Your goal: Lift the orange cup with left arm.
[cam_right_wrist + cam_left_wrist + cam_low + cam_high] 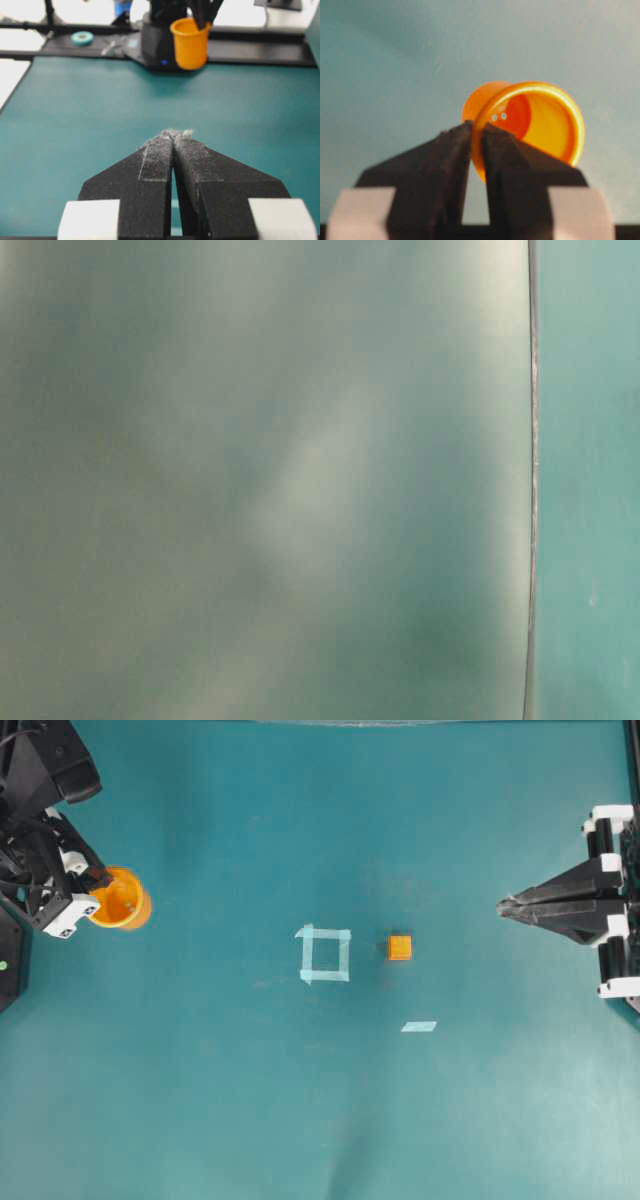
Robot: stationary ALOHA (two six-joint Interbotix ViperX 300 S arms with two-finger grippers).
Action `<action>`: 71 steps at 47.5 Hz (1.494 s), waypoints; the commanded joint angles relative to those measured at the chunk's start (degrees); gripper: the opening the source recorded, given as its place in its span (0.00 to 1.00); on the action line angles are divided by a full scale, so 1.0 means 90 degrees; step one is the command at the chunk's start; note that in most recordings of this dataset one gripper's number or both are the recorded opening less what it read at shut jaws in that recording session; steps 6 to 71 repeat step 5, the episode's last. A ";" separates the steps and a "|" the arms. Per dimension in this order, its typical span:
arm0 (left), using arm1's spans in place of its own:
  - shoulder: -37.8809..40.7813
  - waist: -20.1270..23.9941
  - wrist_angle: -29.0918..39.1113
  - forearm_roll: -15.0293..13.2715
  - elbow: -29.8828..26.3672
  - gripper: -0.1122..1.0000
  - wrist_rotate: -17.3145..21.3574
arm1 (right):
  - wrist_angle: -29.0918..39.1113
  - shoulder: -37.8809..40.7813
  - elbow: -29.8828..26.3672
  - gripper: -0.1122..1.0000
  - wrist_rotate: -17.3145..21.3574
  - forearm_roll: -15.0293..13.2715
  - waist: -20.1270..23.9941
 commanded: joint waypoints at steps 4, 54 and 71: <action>-0.0039 -0.0010 -0.0059 0.0020 -0.0186 0.16 0.0010 | -0.0020 0.0010 -0.0215 0.10 -0.0010 0.0000 0.0010; -0.0039 -0.0010 -0.0059 0.0020 -0.0176 0.16 0.0010 | -0.0020 0.0010 -0.0215 0.10 -0.0010 0.0000 0.0010; -0.0039 -0.0010 -0.0059 0.0020 -0.0176 0.16 0.0010 | -0.0020 0.0010 -0.0215 0.10 -0.0010 0.0000 0.0010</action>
